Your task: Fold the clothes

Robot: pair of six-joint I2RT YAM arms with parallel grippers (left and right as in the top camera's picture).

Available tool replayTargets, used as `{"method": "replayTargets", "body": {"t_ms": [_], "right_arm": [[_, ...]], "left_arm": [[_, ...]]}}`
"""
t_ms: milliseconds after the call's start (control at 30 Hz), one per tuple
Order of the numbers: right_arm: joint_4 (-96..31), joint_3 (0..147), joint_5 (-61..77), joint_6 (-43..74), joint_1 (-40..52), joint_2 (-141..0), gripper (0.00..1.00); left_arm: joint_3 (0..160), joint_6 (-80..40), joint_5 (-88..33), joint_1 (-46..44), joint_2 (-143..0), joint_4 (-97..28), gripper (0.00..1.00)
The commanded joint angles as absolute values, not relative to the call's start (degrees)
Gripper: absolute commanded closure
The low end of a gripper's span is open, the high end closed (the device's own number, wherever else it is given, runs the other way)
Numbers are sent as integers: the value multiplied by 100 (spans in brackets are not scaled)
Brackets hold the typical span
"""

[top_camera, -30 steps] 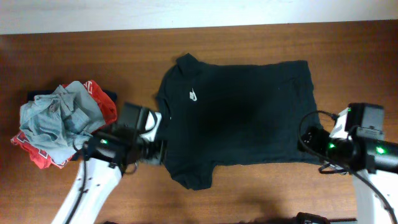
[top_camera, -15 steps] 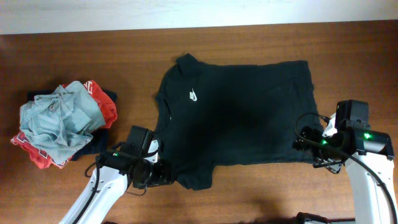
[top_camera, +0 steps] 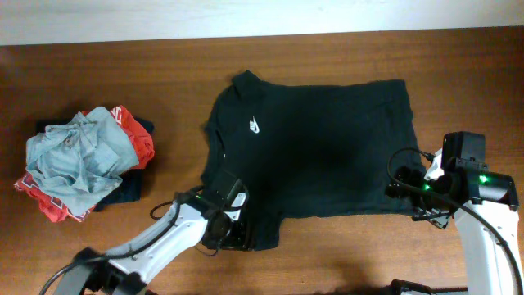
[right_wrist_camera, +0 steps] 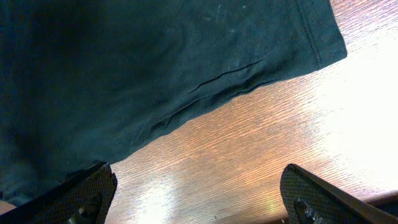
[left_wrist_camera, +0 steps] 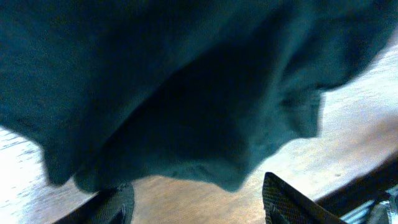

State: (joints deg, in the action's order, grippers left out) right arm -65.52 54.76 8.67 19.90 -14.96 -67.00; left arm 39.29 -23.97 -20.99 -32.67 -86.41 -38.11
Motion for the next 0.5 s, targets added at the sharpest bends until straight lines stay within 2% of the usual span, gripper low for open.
{"method": "replayTargets", "body": {"t_ms": [0, 100, 167, 267, 467], "right_arm": [[-6569, 5474, 910, 1977, -1507, -6709, 12], [-6571, 5474, 926, 1977, -1507, -6709, 12], [-6571, 5474, 926, 1977, -1507, -6709, 12], [-6571, 5474, 926, 1979, -1507, -6709, 12], [-6573, 5474, 928, 1979, -1507, -6709, 12]], "left_arm": [[3916, -2432, -1850, -3286, -9030, -3752, 34], [3916, -2300, -1754, -3286, -9179, -3686, 35], [3916, -2215, -1756, -3286, -9209, -3645, 40], [3927, -2093, -1754, -3286, -9209, -3642, 52], [3933, -2091, -1730, -3286, -9209, -3649, 84]]}}
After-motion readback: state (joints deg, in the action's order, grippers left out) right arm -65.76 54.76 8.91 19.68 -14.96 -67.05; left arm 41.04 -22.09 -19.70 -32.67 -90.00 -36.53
